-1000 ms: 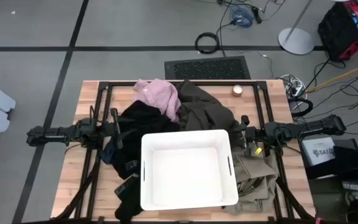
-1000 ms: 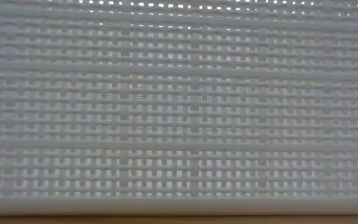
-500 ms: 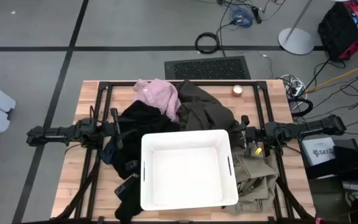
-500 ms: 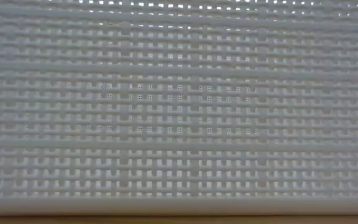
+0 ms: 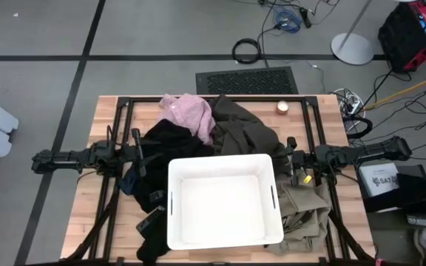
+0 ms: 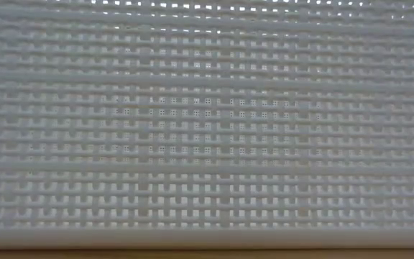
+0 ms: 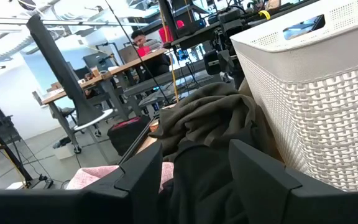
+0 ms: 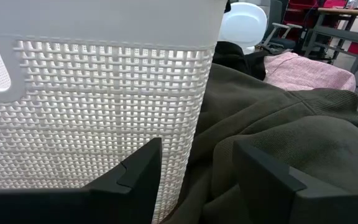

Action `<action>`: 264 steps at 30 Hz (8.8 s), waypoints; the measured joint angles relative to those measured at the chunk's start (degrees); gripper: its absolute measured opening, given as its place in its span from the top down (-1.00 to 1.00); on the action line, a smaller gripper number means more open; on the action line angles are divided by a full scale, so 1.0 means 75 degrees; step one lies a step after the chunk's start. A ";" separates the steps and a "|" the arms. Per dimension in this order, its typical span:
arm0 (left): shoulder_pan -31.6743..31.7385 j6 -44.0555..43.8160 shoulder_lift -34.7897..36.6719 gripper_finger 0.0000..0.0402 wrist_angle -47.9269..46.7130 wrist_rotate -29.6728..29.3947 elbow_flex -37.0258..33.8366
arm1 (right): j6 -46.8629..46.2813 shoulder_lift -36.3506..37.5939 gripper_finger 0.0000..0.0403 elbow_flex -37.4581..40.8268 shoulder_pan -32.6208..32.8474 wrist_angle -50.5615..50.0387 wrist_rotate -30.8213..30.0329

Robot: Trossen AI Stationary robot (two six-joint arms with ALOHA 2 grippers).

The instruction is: Sort clothes

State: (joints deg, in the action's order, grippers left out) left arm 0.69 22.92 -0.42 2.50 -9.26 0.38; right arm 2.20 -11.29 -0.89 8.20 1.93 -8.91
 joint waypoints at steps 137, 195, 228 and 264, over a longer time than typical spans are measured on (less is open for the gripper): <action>0.1166 -0.3397 -0.0788 0.02 0.0922 -0.2088 0.0597 | -0.0781 -0.0006 0.08 0.0003 -0.0608 0.3639 -0.2253; 0.6857 -0.2526 -1.0802 0.02 -0.3709 0.3576 0.6886 | -0.3034 -0.1655 0.08 0.0003 -0.1846 0.3493 -0.2238; 0.5805 -0.1417 -0.7955 0.99 -0.3616 0.3900 0.8989 | -0.2940 -0.1655 0.08 -0.0015 -0.1846 0.5253 -0.2210; 0.5467 -0.3951 -0.7921 1.00 -0.3617 0.4869 1.0462 | 0.1070 -1.0619 0.08 -1.1328 -0.3350 -0.0803 0.1276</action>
State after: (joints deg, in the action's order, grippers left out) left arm 41.69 -6.71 -59.83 -24.63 27.26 78.85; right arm 10.22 -90.93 -85.84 -16.93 -4.10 0.67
